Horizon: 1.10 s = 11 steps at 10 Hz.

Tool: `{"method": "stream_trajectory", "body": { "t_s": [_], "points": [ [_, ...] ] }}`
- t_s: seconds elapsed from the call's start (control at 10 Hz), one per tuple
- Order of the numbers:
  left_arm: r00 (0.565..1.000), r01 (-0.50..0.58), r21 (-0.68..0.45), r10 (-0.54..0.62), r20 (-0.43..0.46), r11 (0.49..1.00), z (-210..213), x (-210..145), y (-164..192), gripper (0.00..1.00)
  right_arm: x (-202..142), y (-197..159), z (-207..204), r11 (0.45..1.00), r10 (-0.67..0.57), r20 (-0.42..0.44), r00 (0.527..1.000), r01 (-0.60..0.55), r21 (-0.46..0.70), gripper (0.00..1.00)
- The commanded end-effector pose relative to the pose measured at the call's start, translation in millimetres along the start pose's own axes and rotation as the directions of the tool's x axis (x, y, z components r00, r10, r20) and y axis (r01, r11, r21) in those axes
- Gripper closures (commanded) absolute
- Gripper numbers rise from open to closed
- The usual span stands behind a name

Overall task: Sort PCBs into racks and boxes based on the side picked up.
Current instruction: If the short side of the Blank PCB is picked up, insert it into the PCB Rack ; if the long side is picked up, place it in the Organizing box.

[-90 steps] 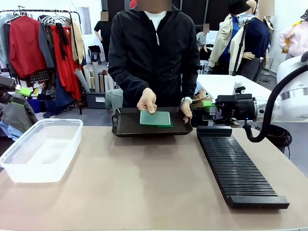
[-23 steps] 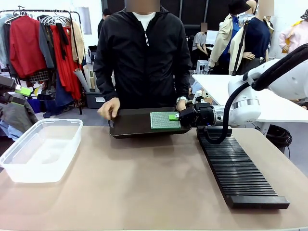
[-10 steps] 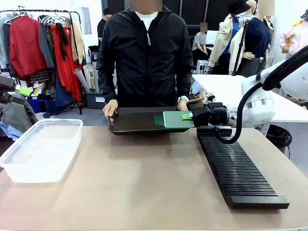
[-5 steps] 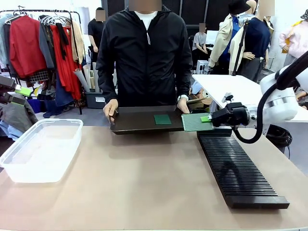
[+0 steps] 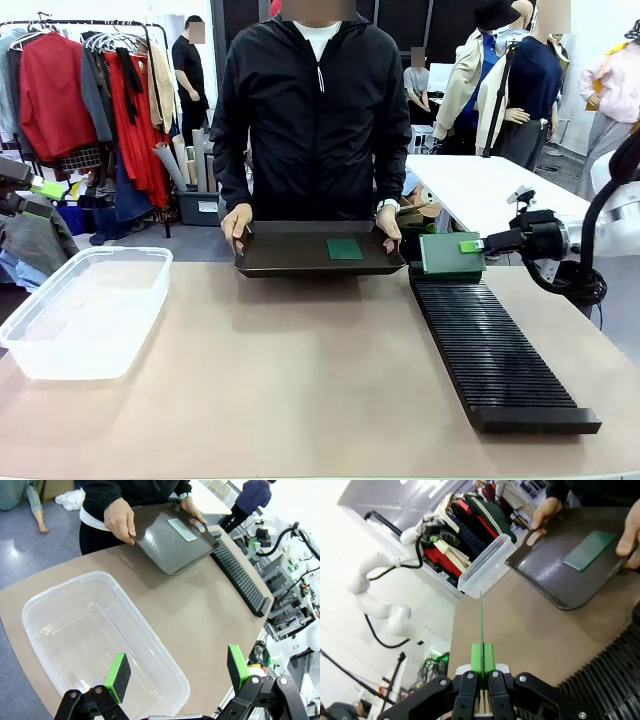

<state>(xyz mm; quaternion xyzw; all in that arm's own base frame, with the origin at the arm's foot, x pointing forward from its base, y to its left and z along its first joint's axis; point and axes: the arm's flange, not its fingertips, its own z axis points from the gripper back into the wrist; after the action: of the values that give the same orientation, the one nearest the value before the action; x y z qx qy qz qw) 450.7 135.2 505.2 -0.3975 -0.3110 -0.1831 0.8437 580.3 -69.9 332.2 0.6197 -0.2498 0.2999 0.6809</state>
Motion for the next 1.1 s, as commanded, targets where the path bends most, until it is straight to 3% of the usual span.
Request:
{"method": "stream_trajectory", "body": {
  "t_s": [0.0, 0.3, 1.0],
  "points": [
    [1.000, 0.004, -0.001, -0.004, -0.005, 1.000, 0, 0, 0, 0.00, -17, 11, 9, 0.996, 0.085, -0.034, 0.996, -0.085, 0.004, 1.00],
    [1.000, 0.004, -0.001, -0.004, -0.005, 1.000, 0, 0, 0, 0.00, -33, 4, 24, 0.991, 0.134, -0.061, 0.989, -0.133, 0.014, 1.00],
    [1.000, 0.004, -0.001, -0.004, -0.005, 1.000, 0, 0, 0, 0.00, -67, -1, 37, 0.964, 0.241, -0.129, 0.962, -0.253, -0.087, 1.00]
  ]
}}
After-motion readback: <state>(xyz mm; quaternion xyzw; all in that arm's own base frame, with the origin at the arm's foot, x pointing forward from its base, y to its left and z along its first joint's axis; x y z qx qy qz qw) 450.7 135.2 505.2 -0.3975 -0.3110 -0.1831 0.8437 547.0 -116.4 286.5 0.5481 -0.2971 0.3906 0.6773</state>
